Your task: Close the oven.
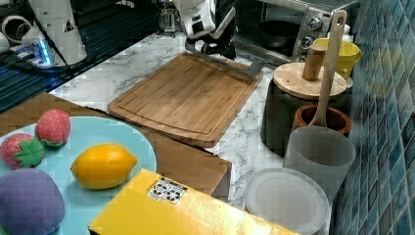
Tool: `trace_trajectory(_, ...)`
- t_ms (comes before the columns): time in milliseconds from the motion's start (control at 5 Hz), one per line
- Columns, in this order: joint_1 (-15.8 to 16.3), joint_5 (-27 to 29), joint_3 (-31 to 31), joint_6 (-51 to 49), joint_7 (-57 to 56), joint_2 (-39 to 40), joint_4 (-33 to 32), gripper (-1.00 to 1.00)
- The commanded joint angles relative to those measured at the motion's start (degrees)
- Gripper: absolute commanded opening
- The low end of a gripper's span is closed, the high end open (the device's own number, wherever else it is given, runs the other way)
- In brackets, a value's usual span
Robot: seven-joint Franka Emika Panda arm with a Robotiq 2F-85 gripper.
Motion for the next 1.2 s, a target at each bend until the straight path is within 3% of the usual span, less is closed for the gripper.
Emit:
trace_trajectory(200, 10.45, -22.12, 13.39, 3.89, 25.53, -9.12, 14.22, -1.00)
trace_trajectory(600, 9.63, -70.38, 18.48, 2.13, 68.15, -5.36, 21.96, -1.00)
trace_trajectory(800, 8.68, -85.95, 21.08, -5.46, 82.66, -4.38, 28.19, -1.00)
trace_trajectory(1000, 7.76, -98.65, 23.83, -7.54, 97.03, -6.63, 30.12, -1.00)
trace_trajectory(1200, 8.56, -100.11, 22.52, -8.74, 101.70, -7.93, 30.87, -1.00)
